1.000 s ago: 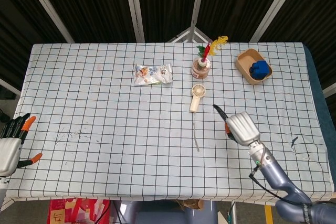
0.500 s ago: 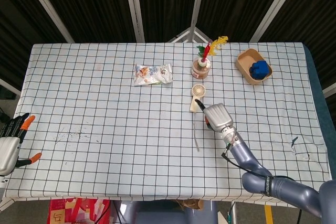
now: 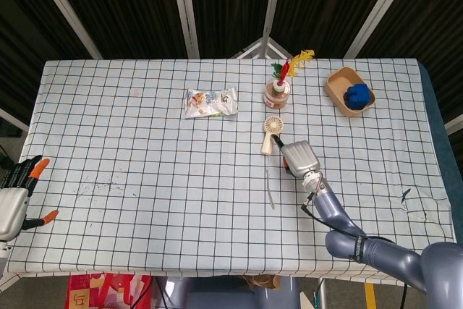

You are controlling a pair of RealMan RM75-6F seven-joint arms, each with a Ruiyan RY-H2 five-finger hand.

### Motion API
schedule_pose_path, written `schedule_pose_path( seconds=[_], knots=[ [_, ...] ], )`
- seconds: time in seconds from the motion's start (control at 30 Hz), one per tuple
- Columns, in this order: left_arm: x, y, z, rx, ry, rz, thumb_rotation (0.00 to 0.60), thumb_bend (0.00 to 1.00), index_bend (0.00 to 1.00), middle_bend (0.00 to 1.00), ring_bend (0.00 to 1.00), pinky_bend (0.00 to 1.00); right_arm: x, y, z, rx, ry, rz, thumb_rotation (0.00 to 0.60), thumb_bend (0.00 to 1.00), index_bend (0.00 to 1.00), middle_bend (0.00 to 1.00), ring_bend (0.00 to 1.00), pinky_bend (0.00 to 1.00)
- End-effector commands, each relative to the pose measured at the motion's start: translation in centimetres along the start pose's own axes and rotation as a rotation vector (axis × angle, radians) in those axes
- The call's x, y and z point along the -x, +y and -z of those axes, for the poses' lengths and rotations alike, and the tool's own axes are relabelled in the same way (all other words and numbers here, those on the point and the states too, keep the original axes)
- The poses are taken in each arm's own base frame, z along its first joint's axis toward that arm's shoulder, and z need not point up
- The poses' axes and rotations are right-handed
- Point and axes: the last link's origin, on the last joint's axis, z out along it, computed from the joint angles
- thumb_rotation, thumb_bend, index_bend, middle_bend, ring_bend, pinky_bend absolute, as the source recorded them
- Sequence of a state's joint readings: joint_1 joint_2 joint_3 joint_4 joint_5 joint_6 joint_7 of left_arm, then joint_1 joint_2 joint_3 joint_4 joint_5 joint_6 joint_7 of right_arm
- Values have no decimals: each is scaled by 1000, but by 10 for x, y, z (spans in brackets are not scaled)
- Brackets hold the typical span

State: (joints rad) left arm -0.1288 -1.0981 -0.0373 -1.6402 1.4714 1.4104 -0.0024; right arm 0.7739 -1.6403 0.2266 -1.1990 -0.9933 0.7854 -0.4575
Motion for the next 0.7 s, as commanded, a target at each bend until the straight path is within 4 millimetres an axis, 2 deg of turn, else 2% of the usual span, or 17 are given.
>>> schedule_pose_path(
  seconds=[0.03,0.43,0.7],
  knots=[
    [0,0,0,1,-1,1,600,30,0,0,0,0,-1,1,0,2,3,4,600,814,0,808,864,829],
    [0,1,-1,-1,-4,10,600,30,0,0,0,0,4,6,-1,26,-13,-4,600,814,0,808,864,829],
    [1,1,0,-1,-4,8,600,30,0,0,0,0,3,2,-3,26,-4,-21,600,813,0,808,864,829]
  ],
)
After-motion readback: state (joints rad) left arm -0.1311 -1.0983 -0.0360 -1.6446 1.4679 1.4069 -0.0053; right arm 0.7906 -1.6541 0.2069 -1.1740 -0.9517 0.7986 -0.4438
